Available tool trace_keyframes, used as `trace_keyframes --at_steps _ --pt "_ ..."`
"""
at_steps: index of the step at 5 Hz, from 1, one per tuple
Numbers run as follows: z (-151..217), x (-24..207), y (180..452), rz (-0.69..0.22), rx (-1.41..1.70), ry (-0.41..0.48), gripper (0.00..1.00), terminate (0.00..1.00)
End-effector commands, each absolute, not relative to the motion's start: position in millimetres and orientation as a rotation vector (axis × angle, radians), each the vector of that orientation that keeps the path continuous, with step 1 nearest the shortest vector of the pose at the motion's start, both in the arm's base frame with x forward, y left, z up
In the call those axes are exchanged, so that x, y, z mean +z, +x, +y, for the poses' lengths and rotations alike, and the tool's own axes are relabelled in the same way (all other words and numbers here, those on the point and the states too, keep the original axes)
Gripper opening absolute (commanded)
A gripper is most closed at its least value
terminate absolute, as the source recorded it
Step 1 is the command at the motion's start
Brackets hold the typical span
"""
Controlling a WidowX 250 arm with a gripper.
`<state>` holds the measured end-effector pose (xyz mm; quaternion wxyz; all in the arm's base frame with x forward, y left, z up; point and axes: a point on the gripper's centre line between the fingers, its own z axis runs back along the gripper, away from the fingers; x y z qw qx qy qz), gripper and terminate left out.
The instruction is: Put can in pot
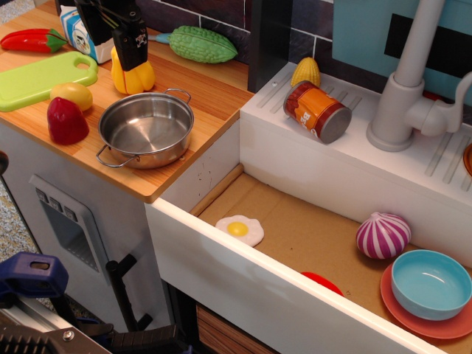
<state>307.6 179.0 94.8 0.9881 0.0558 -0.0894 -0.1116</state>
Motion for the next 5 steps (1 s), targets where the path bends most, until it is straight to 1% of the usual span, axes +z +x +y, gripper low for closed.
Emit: trace_keyframes --at_steps 1,2,4,5 --pt "179 95 308 -0.179 -0.224 0.112 1.0 0.0" --pt "152 103 322 -0.175 -0.143 0.133 1.0 0.0" --pt "78 120 354 -0.186 0.052 0.129 1.0 0.0" --pt "47 126 371 -0.2 0.179 0.088 1.0 0.0"
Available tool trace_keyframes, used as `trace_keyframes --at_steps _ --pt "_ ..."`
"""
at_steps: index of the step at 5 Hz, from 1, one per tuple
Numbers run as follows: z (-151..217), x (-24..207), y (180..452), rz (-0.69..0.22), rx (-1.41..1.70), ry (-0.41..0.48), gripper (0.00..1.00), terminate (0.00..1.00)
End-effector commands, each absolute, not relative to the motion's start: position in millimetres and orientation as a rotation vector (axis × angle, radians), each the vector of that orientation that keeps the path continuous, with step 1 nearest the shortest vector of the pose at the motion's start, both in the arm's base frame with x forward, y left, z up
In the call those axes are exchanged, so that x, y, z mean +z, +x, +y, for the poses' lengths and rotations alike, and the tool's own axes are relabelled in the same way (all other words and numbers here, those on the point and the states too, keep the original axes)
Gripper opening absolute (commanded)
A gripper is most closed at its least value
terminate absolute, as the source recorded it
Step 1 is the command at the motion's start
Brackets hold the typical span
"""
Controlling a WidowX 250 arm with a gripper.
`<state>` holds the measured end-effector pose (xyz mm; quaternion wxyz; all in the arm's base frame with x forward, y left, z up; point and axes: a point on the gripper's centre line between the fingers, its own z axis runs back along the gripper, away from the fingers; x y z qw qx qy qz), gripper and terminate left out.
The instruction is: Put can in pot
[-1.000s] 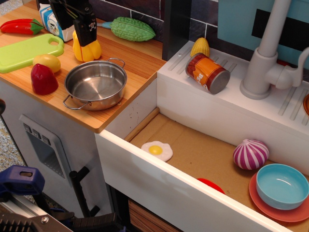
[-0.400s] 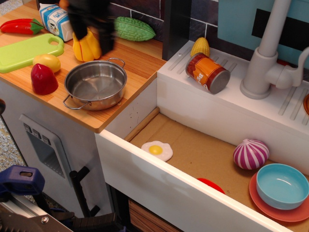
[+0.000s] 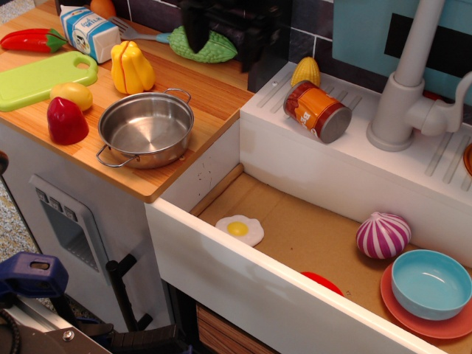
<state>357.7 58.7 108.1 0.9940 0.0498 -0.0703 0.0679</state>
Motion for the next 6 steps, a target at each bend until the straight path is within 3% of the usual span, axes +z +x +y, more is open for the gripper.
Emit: trace_keyframes --at_steps 1,3,6 --pt "20 131 385 -0.228 0.322 0.101 1.0 0.0" --pt "-14 109 403 -0.277 0.513 0.05 1.0 0.0" --pt "-15 68 405 -0.345 0.694 -0.037 1.0 0.0"
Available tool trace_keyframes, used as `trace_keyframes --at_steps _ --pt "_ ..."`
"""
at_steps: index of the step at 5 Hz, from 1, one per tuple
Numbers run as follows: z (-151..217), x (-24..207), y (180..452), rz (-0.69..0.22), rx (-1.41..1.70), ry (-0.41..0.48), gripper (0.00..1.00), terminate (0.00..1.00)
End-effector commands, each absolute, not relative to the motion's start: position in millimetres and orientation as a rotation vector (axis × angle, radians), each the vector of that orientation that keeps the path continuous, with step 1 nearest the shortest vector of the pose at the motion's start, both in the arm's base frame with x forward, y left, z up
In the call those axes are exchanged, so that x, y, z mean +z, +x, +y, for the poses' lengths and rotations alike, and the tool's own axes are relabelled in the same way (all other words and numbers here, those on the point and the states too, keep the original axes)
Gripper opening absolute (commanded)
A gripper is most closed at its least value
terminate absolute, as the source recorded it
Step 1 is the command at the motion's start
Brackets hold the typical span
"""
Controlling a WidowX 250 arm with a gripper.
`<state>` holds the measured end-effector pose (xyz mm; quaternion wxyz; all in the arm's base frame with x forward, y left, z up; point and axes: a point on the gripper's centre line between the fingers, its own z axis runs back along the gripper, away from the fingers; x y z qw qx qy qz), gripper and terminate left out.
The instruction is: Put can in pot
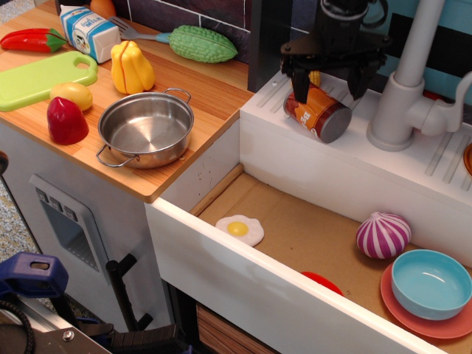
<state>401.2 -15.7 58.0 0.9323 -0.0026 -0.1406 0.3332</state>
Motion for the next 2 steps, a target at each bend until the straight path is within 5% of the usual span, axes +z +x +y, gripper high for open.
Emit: trace_keyframes --at_steps 1,2 --pt "-15 56 403 -0.349 0.713 -0.055 1.0 0.0" --pt "-11 44 407 -0.351 0.705 -0.086 1.0 0.0"
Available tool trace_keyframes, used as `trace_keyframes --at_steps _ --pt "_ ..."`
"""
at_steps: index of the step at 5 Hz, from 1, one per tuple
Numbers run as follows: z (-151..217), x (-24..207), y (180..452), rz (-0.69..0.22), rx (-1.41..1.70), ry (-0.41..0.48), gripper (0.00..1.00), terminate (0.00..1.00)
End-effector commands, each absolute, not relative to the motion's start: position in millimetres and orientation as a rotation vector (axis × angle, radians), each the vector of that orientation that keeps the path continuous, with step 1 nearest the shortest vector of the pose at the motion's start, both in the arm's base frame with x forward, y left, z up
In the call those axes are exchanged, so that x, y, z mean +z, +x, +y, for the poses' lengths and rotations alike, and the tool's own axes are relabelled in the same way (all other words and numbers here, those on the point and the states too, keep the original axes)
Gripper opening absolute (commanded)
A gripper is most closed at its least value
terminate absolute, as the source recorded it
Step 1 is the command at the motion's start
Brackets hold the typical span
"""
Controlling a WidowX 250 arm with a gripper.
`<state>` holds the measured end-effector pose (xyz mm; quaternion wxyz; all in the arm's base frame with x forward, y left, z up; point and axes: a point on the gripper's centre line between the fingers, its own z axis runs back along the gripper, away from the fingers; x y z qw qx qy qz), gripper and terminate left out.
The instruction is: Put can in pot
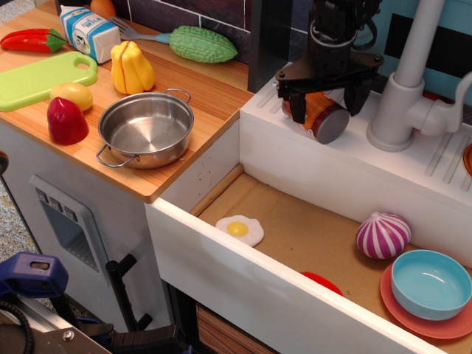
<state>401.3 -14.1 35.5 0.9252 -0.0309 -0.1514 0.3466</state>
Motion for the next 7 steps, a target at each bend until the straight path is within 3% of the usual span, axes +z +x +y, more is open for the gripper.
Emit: trace_keyframes --at_steps 1,2,3,4,5,7 --pt "-7 32 413 -0.349 0.69 -0.116 1.0 0.0" --pt "-6 21 417 -0.337 0.673 -0.132 1.0 0.0" --pt "-7 27 417 -0.328 0.682 -0.097 0.0 0.0" --pt "-9 66 398 -0.266 0.652 0.003 0.0 0.0" --pt "7 100 362 -0.202 0.628 0.122 0.0 0.0" --pt "90 104 315 -0.21 0.552 0.169 0.0 0.0"
